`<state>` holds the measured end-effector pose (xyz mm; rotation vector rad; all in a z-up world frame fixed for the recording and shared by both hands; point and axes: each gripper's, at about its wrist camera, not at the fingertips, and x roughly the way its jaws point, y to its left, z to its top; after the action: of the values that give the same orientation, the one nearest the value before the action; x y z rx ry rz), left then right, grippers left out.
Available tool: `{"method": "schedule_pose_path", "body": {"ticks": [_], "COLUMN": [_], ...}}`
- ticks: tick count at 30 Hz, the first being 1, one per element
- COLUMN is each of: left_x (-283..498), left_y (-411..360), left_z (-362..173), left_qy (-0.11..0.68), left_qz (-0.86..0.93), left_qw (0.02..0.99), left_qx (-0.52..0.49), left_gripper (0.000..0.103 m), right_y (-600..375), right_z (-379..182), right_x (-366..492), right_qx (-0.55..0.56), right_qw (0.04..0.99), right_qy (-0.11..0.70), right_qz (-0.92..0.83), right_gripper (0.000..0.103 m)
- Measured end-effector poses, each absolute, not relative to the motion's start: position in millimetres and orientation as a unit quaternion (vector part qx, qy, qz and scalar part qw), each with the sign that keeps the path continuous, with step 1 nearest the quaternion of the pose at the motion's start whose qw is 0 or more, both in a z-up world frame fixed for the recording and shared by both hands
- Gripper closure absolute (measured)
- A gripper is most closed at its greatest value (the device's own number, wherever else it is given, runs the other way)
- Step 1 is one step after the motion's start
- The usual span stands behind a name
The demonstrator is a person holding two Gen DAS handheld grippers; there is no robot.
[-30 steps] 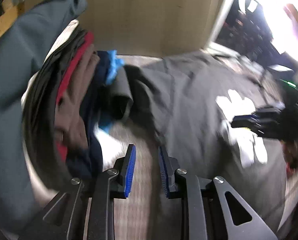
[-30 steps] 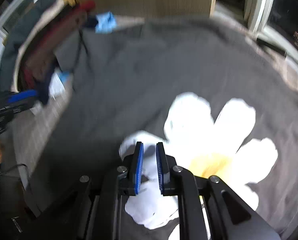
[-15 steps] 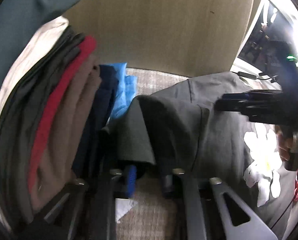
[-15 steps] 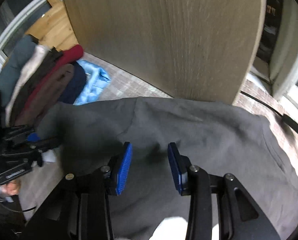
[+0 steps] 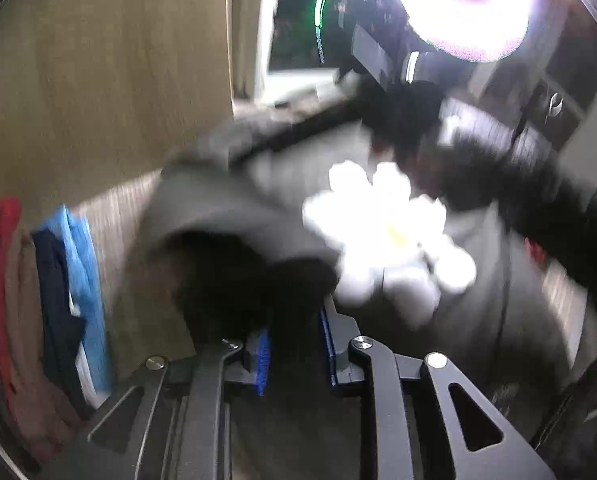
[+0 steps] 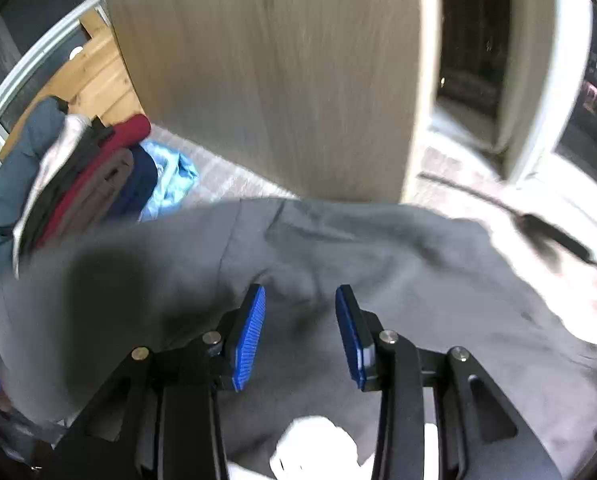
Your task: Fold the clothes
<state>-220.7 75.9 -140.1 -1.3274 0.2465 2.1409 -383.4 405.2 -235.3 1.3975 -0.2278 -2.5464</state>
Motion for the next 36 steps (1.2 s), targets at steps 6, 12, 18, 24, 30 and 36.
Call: {"method": "schedule_pose_path", "body": {"ticks": [6,12,18,24,30,36], "left_x": [-208.5,-198.8,-201.2,-193.4,-191.9,-202.4], "left_y": [44.1,43.6,46.9,29.2,18.8,28.4], "left_z": [-156.5,-162.3,-172.3,-173.3,-174.5,-186.6], "left_qy": [0.068,0.099,0.09,0.07,0.061,0.073], "left_qz": [0.809,0.818,0.809,0.809,0.81,0.805], "left_qw": [0.254,0.241,0.258,0.25,0.248,0.247], "left_qx": [-0.525,-0.513,-0.52,-0.528,-0.528,-0.534], "left_gripper": [0.082,0.079,0.078,0.078,0.077,0.076], "right_y": [377.7,368.7,327.6,304.2,308.4,335.3], "right_z": [-192.7,-201.7,-221.1,-224.4,-254.9,-257.5], "right_x": [-358.1,-348.3,-331.1,-309.7,-322.7,-327.9], "right_qx": [0.456,0.496,0.53,0.518,0.554,0.559], "right_qw": [0.158,0.167,0.171,0.168,0.143,0.153], "right_qy": [-0.03,-0.084,-0.052,-0.033,-0.012,-0.037], "right_qz": [-0.875,-0.848,-0.829,-0.838,-0.82,-0.814], "right_gripper": [0.056,0.051,0.051,0.051,0.067,0.098]}}
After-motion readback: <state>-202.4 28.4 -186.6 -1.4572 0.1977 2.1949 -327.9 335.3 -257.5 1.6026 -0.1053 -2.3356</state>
